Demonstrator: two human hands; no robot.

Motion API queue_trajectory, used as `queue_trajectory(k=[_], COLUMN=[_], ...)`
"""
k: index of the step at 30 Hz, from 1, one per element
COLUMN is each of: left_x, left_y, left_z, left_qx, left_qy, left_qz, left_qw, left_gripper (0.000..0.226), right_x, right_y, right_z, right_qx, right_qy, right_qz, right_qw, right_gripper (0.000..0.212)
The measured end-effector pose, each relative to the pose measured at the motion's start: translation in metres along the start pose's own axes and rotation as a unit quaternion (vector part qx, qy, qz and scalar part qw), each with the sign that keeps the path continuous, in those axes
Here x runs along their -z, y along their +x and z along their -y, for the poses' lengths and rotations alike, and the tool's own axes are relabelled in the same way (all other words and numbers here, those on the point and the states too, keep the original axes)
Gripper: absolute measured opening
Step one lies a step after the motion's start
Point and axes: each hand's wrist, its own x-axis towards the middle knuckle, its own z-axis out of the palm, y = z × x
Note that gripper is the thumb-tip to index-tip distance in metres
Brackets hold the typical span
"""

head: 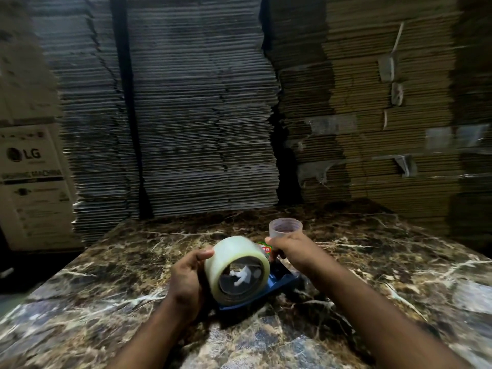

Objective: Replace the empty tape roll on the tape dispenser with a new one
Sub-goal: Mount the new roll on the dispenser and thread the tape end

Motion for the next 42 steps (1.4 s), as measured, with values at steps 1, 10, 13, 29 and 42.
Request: queue_trajectory(k=[1, 10, 13, 29, 42], left_x=[0.000, 0.004, 0.005, 0.009, 0.011], left_y=[0.001, 0.003, 0.003, 0.011, 0.009], left_z=[0.000, 0.001, 0.001, -0.004, -0.010], left_qx=[0.000, -0.003, -0.004, -0.014, -0.044], left_qy=[0.000, 0.011, 0.022, 0.049, 0.026], left_qz=[-0.003, -0.022, -0.029, -0.010, 0.012], left_qw=[1.000, 1.000, 0.999, 0.999, 0.999], left_gripper=[0.056, 0.061, 0.068, 0.040, 0.028], right_x=[-0.002, -0.007, -0.009, -0.013, 0.007], right_y=[-0.001, -0.007, -0.006, -0.002, 0.005], right_z=[0.001, 0.003, 0.002, -0.001, -0.008], right_qx=[-0.004, -0.027, -0.023, -0.067, -0.093], right_qy=[0.012, 0.017, 0.029, 0.126, 0.130], right_qz=[0.005, 0.052, 0.063, 0.094, 0.117], right_qw=[1.000, 0.998, 0.997, 0.985, 0.980], right_gripper=[0.036, 0.049, 0.047, 0.023, 0.029])
